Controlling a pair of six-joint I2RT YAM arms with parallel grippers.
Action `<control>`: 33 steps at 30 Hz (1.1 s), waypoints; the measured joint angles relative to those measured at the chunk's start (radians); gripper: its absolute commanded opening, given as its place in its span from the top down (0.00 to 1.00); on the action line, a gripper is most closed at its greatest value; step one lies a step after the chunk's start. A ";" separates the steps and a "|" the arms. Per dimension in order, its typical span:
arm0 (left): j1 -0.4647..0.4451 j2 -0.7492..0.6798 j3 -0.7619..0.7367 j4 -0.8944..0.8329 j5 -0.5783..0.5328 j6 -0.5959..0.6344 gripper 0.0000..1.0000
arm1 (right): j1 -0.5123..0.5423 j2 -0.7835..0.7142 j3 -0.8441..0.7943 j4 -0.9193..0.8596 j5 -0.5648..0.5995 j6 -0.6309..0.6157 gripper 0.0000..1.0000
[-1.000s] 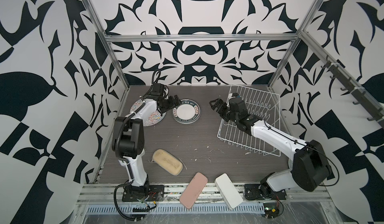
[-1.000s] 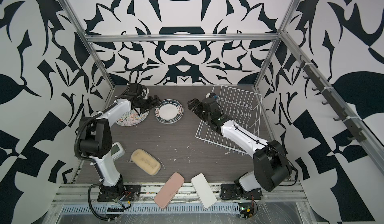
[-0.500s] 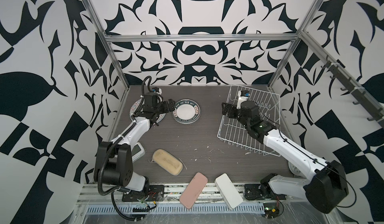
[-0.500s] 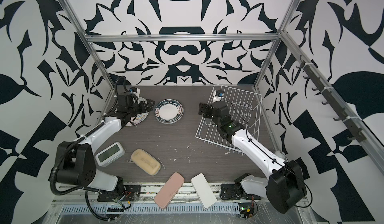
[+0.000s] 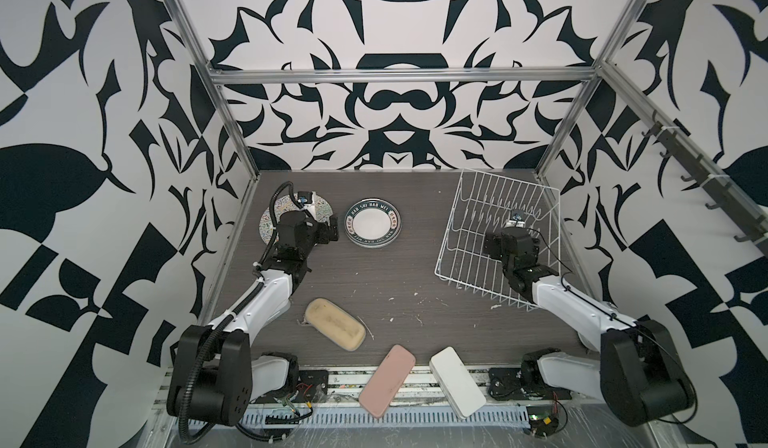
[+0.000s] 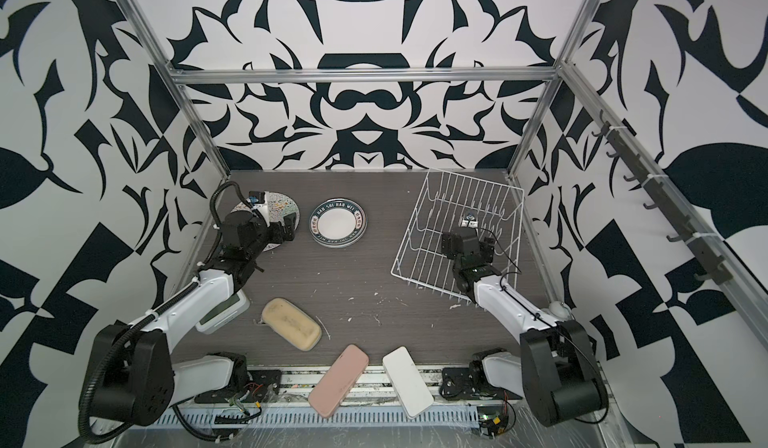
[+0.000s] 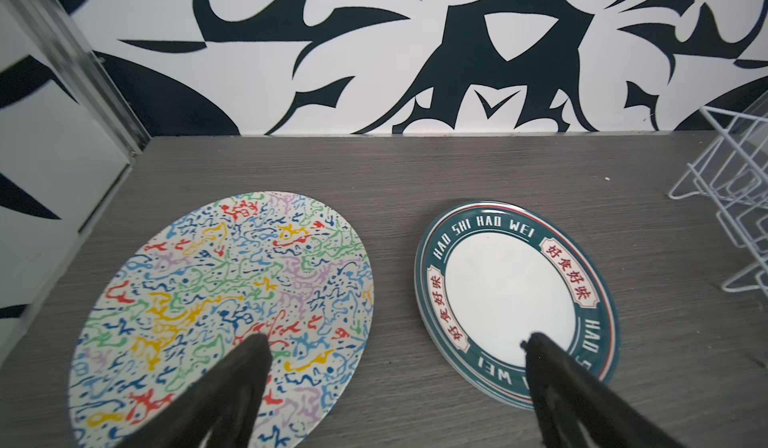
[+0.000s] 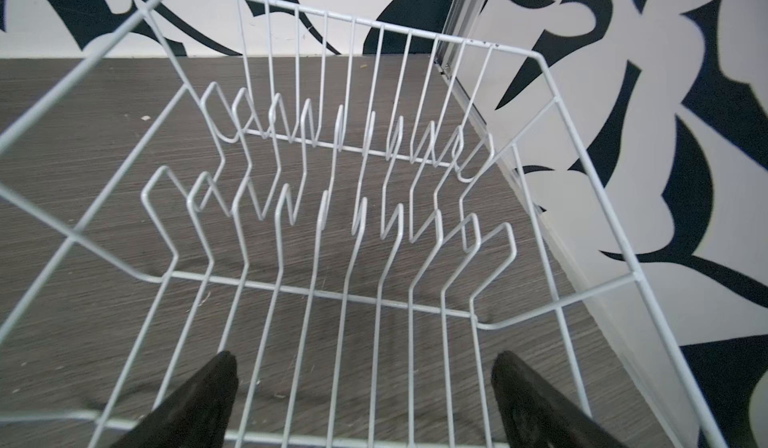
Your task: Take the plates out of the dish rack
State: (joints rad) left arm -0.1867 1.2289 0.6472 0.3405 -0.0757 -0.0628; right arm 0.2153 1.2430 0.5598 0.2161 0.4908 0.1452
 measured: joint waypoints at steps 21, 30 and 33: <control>-0.002 -0.071 -0.217 0.238 -0.086 0.092 0.01 | -0.052 0.245 -0.133 0.451 0.051 -0.094 0.01; -0.002 -0.068 -0.283 0.296 -0.135 0.093 0.01 | -0.052 0.264 -0.176 0.549 0.046 -0.102 0.01; -0.002 -0.051 -0.319 0.351 -0.147 0.097 0.01 | -0.051 0.264 -0.181 0.574 0.040 -0.106 0.01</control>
State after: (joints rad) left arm -0.1883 1.1782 0.3283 0.6910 -0.2226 0.0345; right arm 0.1642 1.5070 0.3790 0.7902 0.5304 0.0391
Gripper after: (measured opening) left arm 0.993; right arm 0.989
